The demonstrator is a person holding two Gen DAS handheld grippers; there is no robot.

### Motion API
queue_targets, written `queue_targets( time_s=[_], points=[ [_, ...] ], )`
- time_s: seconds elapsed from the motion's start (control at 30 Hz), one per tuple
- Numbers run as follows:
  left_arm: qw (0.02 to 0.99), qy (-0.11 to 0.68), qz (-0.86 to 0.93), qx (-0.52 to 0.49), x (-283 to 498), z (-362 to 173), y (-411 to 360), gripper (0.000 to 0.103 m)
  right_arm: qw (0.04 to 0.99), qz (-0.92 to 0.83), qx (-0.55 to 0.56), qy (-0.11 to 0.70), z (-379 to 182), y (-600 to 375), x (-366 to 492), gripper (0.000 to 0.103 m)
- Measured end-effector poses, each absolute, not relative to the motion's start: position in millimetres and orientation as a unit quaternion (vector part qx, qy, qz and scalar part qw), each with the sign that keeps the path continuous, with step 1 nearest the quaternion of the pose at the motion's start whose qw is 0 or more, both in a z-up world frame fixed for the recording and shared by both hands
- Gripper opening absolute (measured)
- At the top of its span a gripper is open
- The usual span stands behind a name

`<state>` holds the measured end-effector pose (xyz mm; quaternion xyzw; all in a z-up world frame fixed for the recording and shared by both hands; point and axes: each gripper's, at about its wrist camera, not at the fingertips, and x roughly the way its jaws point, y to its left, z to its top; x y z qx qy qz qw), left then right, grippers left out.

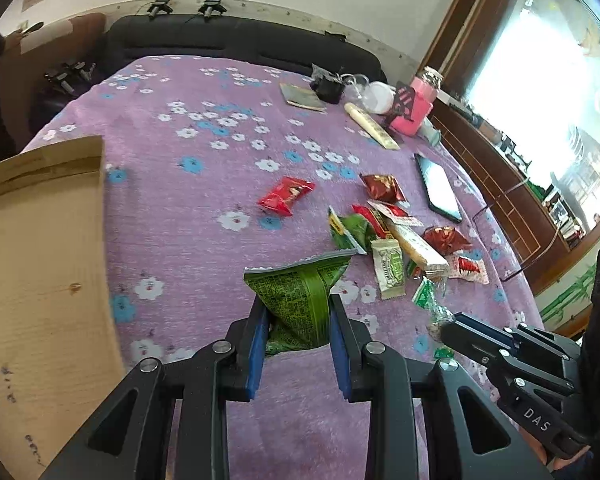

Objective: Organize snacks
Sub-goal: 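Carry both snacks over the cardboard tray and open both grippers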

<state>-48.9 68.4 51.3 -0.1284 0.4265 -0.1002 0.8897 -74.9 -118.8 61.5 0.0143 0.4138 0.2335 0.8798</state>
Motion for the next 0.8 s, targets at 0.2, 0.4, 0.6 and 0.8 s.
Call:
queue_targets(
  time_s=[0.2, 0.4, 0.6, 0.8],
  points=[
    [0.895, 0.413, -0.083, -0.149, -64, 59, 98, 0.03, 0.874, 0.272, 0.005, 0.401, 74, -88, -77, 0.009],
    [0.9, 0.4, -0.055, -0.166, -82, 64, 136, 0.03, 0.864, 0.325, -0.006, 0.384, 87, -45, -85, 0.009],
    [0.902, 0.389, -0.008, -0.188, -105, 61, 182, 0.03, 0.847, 0.388, -0.022, 0.364, 93, 7, -100, 0.009],
    [0.894, 0.394, 0.038, -0.211, -127, 48, 224, 0.03, 0.823, 0.435, -0.035, 0.364, 86, 53, -112, 0.009]
  ],
)
